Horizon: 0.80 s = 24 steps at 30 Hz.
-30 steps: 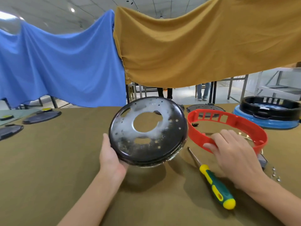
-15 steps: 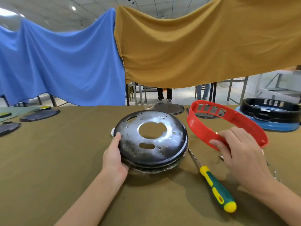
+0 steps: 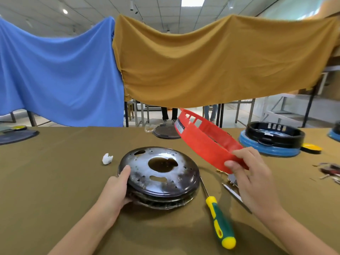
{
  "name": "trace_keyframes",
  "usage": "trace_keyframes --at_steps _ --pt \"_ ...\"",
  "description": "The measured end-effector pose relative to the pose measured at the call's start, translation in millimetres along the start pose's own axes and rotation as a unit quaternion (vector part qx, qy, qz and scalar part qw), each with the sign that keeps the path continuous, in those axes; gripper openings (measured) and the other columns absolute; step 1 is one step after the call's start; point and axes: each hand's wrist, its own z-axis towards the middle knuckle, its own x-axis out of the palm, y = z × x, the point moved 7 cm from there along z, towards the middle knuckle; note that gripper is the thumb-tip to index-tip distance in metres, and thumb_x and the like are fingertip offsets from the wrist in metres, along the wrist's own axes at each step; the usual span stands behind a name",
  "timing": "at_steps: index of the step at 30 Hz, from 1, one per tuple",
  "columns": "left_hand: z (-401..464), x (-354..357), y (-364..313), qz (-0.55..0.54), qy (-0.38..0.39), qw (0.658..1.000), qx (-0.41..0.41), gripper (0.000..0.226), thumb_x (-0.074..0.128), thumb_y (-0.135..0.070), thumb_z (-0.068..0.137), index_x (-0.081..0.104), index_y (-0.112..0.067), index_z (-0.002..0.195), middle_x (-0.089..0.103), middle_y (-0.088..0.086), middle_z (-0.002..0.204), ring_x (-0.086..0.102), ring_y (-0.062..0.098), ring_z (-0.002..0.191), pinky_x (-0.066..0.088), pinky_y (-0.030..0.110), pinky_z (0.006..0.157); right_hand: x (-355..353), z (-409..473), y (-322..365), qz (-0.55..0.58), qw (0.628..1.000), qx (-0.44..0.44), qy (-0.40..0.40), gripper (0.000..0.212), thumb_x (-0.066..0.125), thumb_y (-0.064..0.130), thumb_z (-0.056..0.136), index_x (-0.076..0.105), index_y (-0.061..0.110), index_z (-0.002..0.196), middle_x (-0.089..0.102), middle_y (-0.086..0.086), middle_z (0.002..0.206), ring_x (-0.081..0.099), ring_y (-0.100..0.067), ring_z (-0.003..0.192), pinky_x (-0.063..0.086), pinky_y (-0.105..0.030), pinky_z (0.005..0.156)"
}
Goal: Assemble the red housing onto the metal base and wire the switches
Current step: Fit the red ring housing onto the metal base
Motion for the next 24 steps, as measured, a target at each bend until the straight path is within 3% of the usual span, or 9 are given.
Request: trace_keyframes --at_steps 4,7,9,11,14,16,18,22,24 --pt "1.4 -8.5 -1.4 0.173 -0.052 0.982 0.05 0.042 0.048 -0.047 0.099 0.051 -0.01 0.119 0.063 0.002 0.116 0.06 0.02 0.103 0.049 0.036 0.082 -3.1 -0.6 -16.3 0.125 0.987 0.1 -0.035 0.021 0.053 0.055 0.094 0.058 0.036 0.088 0.058 0.01 0.076 0.053 -0.007 0.061 0.046 -0.016 0.053" --pt "-2.8 -9.6 -9.3 0.275 -0.085 0.954 0.086 0.027 0.048 -0.039 0.099 0.049 -0.015 0.111 0.051 0.003 0.118 0.053 0.025 0.103 0.043 0.037 0.081 -1.4 -0.6 -30.8 0.304 0.916 0.25 -0.082 0.03 0.053 0.061 0.086 0.057 0.031 0.084 0.058 0.006 0.066 0.055 -0.015 0.058 0.057 -0.045 0.047" --pt "-4.8 -8.5 -14.5 0.351 -0.099 0.925 0.109 0.025 0.049 -0.031 0.098 0.056 -0.007 0.1 0.049 0.013 0.121 0.049 0.033 0.109 0.045 0.044 0.092 -4.2 2.2 -43.3 0.365 0.87 0.31 -0.116 0.029 0.051 0.053 0.088 0.056 0.026 0.082 0.057 0.005 0.061 0.054 -0.012 0.052 0.054 -0.036 0.044" --pt "-8.6 -4.8 -17.6 0.381 -0.096 0.911 0.127 0.023 0.05 -0.026 0.097 0.058 -0.005 0.097 0.048 0.018 0.124 0.048 0.037 0.113 0.044 0.05 0.099 1.5 -0.2 -58.6 0.472 0.784 0.378 -0.138 0.027 0.047 0.045 0.095 0.059 0.022 0.088 0.055 0.003 0.063 0.052 -0.01 0.056 0.056 -0.033 0.061" --pt "-17.4 -1.2 -19.2 0.426 -0.102 0.889 0.134 0.045 0.048 -0.038 0.099 0.051 -0.014 0.136 0.041 0.01 0.141 0.038 0.033 0.131 0.033 0.05 0.11 15.3 -10.6 -66.2 0.557 0.671 0.471 -0.136 0.026 0.043 0.04 0.101 0.059 0.019 0.101 0.05 0.001 0.07 0.05 -0.013 0.069 0.05 -0.049 0.091" --pt "-27.1 3.0 -27.8 0.438 -0.124 0.872 0.18 0.05 0.046 -0.044 0.1 0.044 -0.023 0.146 0.038 0.004 0.147 0.03 0.028 0.137 0.024 0.051 0.111 22.7 -14.6 -62.7 0.579 0.638 0.489 -0.136 0.027 0.041 0.039 0.102 0.055 0.015 0.102 0.052 -0.002 0.069 0.052 -0.015 0.069 0.047 -0.053 0.098" --pt "-38.6 12.3 -36.1 0.424 -0.114 0.867 0.237 0.042 0.042 -0.047 0.1 0.053 -0.028 0.136 0.047 -0.001 0.14 0.031 0.022 0.135 0.022 0.05 0.11 28.2 -15.0 -54.9 0.6 0.619 0.489 -0.131 0.029 0.04 0.037 0.103 0.053 0.01 0.101 0.056 -0.004 0.067 0.055 -0.016 0.066 0.046 -0.048 0.101" --pt "-55.8 32.7 -41.5 0.352 -0.034 0.884 0.306 0.064 0.024 -0.077 0.09 0.064 -0.033 0.113 0.065 -0.016 0.114 0.045 0.003 0.121 0.019 0.038 0.111 45.8 -19.9 -44.1 0.625 0.589 0.504 -0.095 0.034 0.038 0.034 0.105 0.055 0.007 0.094 0.061 -0.004 0.058 0.061 -0.013 0.049 0.055 -0.033 0.057" --pt "-65.6 41.5 -44.9 0.263 0.021 0.905 0.333 0.064 0.024 -0.077 0.089 0.07 -0.033 0.099 0.072 -0.02 0.104 0.053 -0.009 0.11 0.024 0.029 0.108 56.6 -26.3 -39.1 0.62 0.588 0.516 -0.061 0.035 0.038 0.035 0.104 0.056 0.007 0.093 0.061 -0.004 0.059 0.061 -0.014 0.05 0.054 -0.031 0.052"
